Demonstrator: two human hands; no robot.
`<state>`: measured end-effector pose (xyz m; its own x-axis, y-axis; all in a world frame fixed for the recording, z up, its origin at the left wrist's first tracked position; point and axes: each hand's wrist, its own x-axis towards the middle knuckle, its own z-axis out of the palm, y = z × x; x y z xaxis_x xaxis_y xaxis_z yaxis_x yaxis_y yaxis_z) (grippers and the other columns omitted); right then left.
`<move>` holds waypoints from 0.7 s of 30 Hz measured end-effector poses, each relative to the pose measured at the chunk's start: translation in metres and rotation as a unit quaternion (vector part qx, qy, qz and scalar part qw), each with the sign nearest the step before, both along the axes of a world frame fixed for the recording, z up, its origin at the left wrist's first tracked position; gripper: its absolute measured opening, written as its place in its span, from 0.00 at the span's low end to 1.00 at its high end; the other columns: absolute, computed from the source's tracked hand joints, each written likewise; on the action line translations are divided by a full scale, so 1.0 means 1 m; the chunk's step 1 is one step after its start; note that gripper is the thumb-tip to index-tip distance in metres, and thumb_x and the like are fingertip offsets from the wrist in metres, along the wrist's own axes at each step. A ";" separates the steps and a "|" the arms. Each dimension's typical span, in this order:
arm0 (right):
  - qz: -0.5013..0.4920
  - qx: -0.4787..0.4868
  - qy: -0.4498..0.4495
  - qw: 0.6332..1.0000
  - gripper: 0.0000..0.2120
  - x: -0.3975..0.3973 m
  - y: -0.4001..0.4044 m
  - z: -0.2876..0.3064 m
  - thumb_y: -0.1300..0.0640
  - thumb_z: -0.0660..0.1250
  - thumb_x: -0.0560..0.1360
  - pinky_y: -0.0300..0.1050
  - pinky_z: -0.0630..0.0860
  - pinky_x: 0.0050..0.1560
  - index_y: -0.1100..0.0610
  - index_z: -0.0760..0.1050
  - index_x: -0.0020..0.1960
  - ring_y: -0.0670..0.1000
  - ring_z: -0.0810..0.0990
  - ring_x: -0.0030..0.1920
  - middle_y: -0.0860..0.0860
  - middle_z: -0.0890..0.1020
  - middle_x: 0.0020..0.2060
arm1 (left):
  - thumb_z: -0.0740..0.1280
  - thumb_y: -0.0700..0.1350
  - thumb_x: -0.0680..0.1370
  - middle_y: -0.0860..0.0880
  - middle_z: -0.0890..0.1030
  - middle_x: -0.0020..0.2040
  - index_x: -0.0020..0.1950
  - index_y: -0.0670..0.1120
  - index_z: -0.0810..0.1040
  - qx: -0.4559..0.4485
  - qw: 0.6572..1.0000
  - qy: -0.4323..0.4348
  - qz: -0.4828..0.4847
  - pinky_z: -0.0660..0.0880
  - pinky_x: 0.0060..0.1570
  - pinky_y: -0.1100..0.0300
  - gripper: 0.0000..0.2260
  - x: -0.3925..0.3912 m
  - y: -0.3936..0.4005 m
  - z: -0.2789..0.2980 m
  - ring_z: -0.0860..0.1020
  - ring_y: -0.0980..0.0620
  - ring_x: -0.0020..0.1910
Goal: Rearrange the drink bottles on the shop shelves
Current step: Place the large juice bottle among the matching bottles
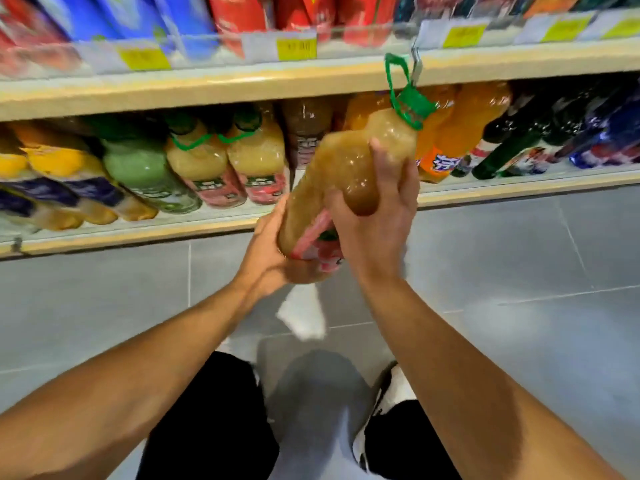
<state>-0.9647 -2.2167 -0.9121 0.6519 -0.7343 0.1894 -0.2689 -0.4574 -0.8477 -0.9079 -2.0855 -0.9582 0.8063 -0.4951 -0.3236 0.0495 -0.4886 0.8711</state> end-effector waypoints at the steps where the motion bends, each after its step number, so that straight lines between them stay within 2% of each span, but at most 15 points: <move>1: -0.004 -0.013 -0.007 1.000 0.34 0.004 -0.004 -0.019 0.44 0.71 0.69 0.61 0.66 0.70 0.39 0.65 0.73 0.59 0.60 0.75 0.57 0.58 0.77 | 0.82 0.43 0.69 0.50 0.81 0.62 0.69 0.61 0.72 -0.014 0.999 -0.026 0.012 0.82 0.48 0.48 0.34 0.007 -0.009 -0.013 0.81 0.53 0.58; 2: -0.010 -0.025 -0.014 1.000 0.34 0.009 -0.008 -0.038 0.44 0.71 0.69 0.61 0.66 0.70 0.40 0.65 0.73 0.59 0.60 0.75 0.58 0.59 0.76 | 0.85 0.45 0.64 0.46 0.76 0.68 0.72 0.62 0.70 -0.039 0.999 -0.015 0.015 0.81 0.51 0.42 0.42 0.017 -0.015 -0.040 0.78 0.47 0.64; 3: -0.016 -0.039 -0.024 0.999 0.34 0.013 -0.013 -0.056 0.44 0.72 0.69 0.61 0.67 0.69 0.42 0.66 0.73 0.59 0.61 0.74 0.58 0.60 0.76 | 0.84 0.47 0.65 0.44 0.72 0.71 0.72 0.62 0.69 -0.053 0.998 -0.019 0.024 0.79 0.50 0.33 0.41 0.027 -0.017 -0.068 0.76 0.41 0.67; 4: -0.021 -0.051 -0.037 0.998 0.34 0.017 -0.017 -0.072 0.45 0.72 0.69 0.59 0.67 0.69 0.44 0.67 0.73 0.58 0.62 0.74 0.59 0.60 0.75 | 0.81 0.48 0.69 0.45 0.70 0.72 0.72 0.62 0.70 -0.051 0.996 -0.067 0.003 0.75 0.49 0.26 0.35 0.035 -0.020 -0.088 0.73 0.38 0.69; 5: -0.028 -0.060 -0.050 0.997 0.34 0.022 -0.021 -0.086 0.46 0.73 0.69 0.58 0.68 0.69 0.45 0.68 0.73 0.57 0.63 0.73 0.59 0.60 0.75 | 0.80 0.48 0.71 0.48 0.69 0.74 0.73 0.61 0.69 -0.068 0.996 -0.051 0.007 0.74 0.54 0.26 0.34 0.042 -0.023 -0.103 0.70 0.40 0.71; 6: -0.035 -0.061 -0.061 0.996 0.34 0.026 -0.024 -0.100 0.46 0.73 0.69 0.57 0.68 0.69 0.44 0.68 0.73 0.57 0.63 0.73 0.59 0.60 0.75 | 0.81 0.47 0.69 0.53 0.67 0.74 0.76 0.61 0.66 -0.081 0.993 -0.079 -0.030 0.74 0.63 0.37 0.39 0.047 -0.028 -0.107 0.67 0.50 0.73; 7: -0.044 -0.051 -0.075 0.995 0.34 0.031 -0.026 -0.112 0.47 0.73 0.68 0.57 0.68 0.68 0.43 0.68 0.73 0.56 0.63 0.73 0.59 0.59 0.76 | 0.84 0.44 0.65 0.58 0.65 0.72 0.78 0.59 0.62 -0.075 0.994 -0.065 -0.038 0.71 0.67 0.58 0.48 0.055 -0.032 -0.121 0.66 0.63 0.70; 8: -0.055 -0.034 -0.090 0.994 0.35 0.036 -0.029 -0.123 0.49 0.73 0.67 0.56 0.69 0.68 0.42 0.68 0.73 0.56 0.64 0.73 0.59 0.58 0.76 | 0.85 0.42 0.61 0.58 0.64 0.69 0.78 0.58 0.58 -0.069 0.995 -0.070 -0.025 0.67 0.61 0.74 0.54 0.063 -0.035 -0.135 0.66 0.70 0.64; 9: -0.064 -0.017 -0.102 0.993 0.35 0.041 -0.031 -0.133 0.50 0.73 0.66 0.55 0.69 0.68 0.41 0.68 0.72 0.56 0.65 0.72 0.58 0.58 0.76 | 0.86 0.42 0.59 0.57 0.64 0.68 0.80 0.55 0.55 -0.073 0.994 -0.072 -0.024 0.62 0.57 0.81 0.58 0.068 -0.036 -0.140 0.65 0.70 0.62; 10: -0.068 -0.005 -0.112 0.991 0.35 0.046 -0.032 -0.142 0.51 0.73 0.66 0.54 0.70 0.67 0.41 0.69 0.72 0.56 0.66 0.72 0.58 0.58 0.76 | 0.86 0.45 0.58 0.54 0.63 0.69 0.81 0.55 0.54 -0.068 0.992 -0.103 -0.033 0.60 0.57 0.81 0.59 0.073 -0.037 -0.149 0.64 0.67 0.63; 12: -0.068 0.003 -0.124 0.990 0.35 0.053 -0.033 -0.157 0.52 0.73 0.66 0.51 0.71 0.67 0.41 0.69 0.71 0.54 0.66 0.72 0.57 0.57 0.76 | 0.84 0.50 0.57 0.51 0.62 0.71 0.81 0.56 0.52 -0.063 0.988 -0.135 -0.044 0.61 0.63 0.72 0.60 0.082 -0.040 -0.168 0.63 0.61 0.66; 14: -0.059 0.003 -0.146 0.987 0.35 0.059 -0.034 -0.170 0.54 0.73 0.67 0.43 0.72 0.66 0.41 0.69 0.71 0.50 0.66 0.69 0.56 0.57 0.76 | 0.84 0.48 0.60 0.52 0.62 0.70 0.81 0.56 0.51 -0.061 0.986 -0.147 -0.044 0.62 0.65 0.68 0.59 0.093 -0.041 -0.180 0.63 0.61 0.66; 16: -0.050 -0.012 -0.168 0.984 0.34 0.061 -0.038 -0.180 0.56 0.74 0.67 0.41 0.74 0.63 0.44 0.69 0.71 0.47 0.67 0.67 0.58 0.57 0.75 | 0.83 0.46 0.62 0.55 0.61 0.69 0.82 0.56 0.51 -0.059 0.980 -0.183 -0.042 0.62 0.61 0.75 0.57 0.102 -0.041 -0.188 0.63 0.62 0.64; 19: -0.035 -0.062 -0.192 0.979 0.34 0.062 -0.039 -0.189 0.58 0.75 0.68 0.49 0.77 0.60 0.48 0.68 0.71 0.54 0.69 0.68 0.62 0.59 0.72 | 0.84 0.48 0.62 0.56 0.60 0.68 0.81 0.55 0.52 -0.073 0.971 -0.224 -0.043 0.60 0.60 0.80 0.57 0.113 -0.044 -0.198 0.63 0.63 0.65; 21: -0.036 -0.076 -0.187 0.979 0.33 0.065 -0.039 -0.193 0.58 0.75 0.68 0.48 0.77 0.59 0.49 0.68 0.71 0.56 0.69 0.68 0.63 0.59 0.72 | 0.84 0.46 0.62 0.54 0.60 0.69 0.81 0.52 0.51 -0.082 0.970 -0.227 -0.036 0.59 0.62 0.80 0.57 0.115 -0.051 -0.204 0.62 0.63 0.66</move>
